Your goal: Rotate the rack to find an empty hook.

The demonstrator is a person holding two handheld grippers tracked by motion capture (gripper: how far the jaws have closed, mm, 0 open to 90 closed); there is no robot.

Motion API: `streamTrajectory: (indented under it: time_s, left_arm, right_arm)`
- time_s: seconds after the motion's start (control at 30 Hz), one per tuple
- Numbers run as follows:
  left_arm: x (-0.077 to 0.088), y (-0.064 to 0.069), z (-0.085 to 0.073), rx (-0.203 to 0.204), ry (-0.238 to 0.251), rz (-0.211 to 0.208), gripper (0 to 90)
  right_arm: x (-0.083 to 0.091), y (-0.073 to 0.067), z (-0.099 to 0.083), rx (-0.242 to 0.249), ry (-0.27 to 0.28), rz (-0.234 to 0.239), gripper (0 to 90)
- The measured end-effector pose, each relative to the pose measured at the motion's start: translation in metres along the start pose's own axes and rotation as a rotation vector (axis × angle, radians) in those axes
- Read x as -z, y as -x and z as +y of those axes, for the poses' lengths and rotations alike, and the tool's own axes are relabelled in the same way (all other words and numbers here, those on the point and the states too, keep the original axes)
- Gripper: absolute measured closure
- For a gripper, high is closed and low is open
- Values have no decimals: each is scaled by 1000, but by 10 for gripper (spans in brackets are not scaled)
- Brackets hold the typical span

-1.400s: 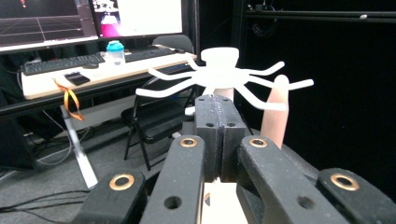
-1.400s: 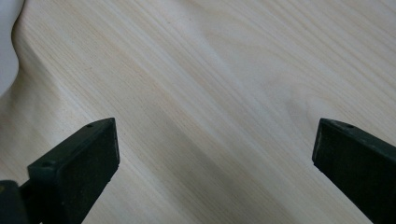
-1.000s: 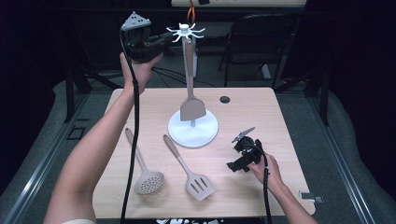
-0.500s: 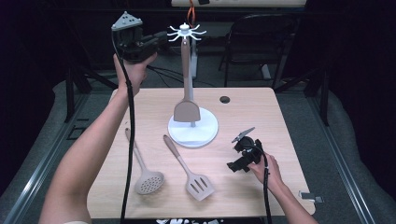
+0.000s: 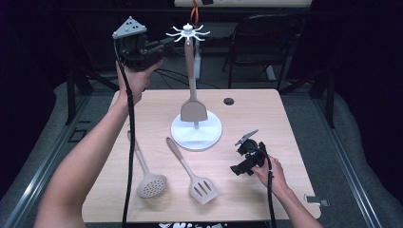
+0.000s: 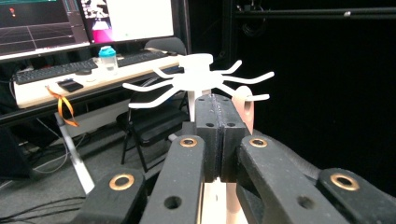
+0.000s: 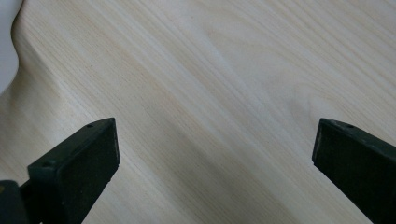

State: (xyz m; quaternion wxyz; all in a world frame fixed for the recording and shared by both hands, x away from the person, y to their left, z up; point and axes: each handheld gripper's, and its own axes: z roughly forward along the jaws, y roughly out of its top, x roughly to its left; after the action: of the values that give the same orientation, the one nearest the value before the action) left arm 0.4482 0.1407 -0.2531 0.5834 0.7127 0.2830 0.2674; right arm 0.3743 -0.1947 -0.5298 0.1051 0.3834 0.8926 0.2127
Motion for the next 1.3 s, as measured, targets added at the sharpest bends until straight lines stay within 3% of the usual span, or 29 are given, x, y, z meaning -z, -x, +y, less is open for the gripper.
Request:
streamTrajectory:
  time_s: [0.17,0.77,1.0,1.2,1.27,1.3]
  left_arm:
    - [-5,-1,-1,1,-12,13,900]
    - [-10,-10,-4,19,-24,47,899]
    - [-8,-13,-7,35,-21,43,893]
    - [5,-17,-16,59,-20,10,660]
    - [9,-17,-21,62,-32,6,519]
    - [11,-17,-24,63,-39,0,519]
  right_arm:
    - [1,2,0,15,-22,-3,2]
    - [0,1,0,12,-15,-8,3]
    - [0,0,0,12,-21,-3,2]
    - [1,0,0,13,-18,0,2]
    - [1,0,0,14,-21,-2,2]
    - [1,0,0,14,-21,-2,2]
